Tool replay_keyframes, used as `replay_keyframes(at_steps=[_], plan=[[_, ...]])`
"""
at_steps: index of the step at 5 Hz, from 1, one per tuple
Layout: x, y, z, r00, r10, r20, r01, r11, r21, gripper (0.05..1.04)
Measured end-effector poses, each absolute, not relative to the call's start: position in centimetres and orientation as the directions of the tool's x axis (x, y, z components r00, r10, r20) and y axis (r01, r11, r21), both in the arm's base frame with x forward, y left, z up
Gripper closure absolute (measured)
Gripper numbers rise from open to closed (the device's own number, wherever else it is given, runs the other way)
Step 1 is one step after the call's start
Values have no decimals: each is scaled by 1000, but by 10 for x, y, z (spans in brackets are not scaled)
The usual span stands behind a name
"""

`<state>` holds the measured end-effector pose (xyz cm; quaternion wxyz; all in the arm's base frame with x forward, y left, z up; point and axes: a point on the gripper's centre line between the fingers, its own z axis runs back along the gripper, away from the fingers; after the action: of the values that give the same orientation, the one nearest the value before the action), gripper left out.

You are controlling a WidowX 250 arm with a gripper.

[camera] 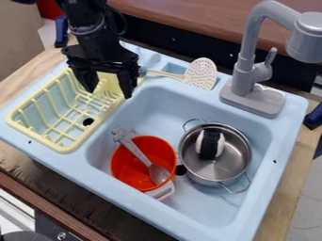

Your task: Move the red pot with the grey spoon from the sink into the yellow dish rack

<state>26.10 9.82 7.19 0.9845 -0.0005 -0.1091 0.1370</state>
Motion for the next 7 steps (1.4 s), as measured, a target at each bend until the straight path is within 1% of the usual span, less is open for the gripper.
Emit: replay_keyframes(at_steps=[1,2,3,4,5,6,7], plan=[[257,96,64,948,259,184,-258,966,-33,83],[257,87,58,981,117,153,-117,993,-6,83],[259,78,59,988,71,134,-72,997,7,83],[260,67,61,987,-102,121,100,995,22,83],[261,57,57,930,-352,109,347,936,65,83],[261,47,53,813,-567,134,566,823,51,83],[255,41,46,747,-649,147,651,758,41,83]])
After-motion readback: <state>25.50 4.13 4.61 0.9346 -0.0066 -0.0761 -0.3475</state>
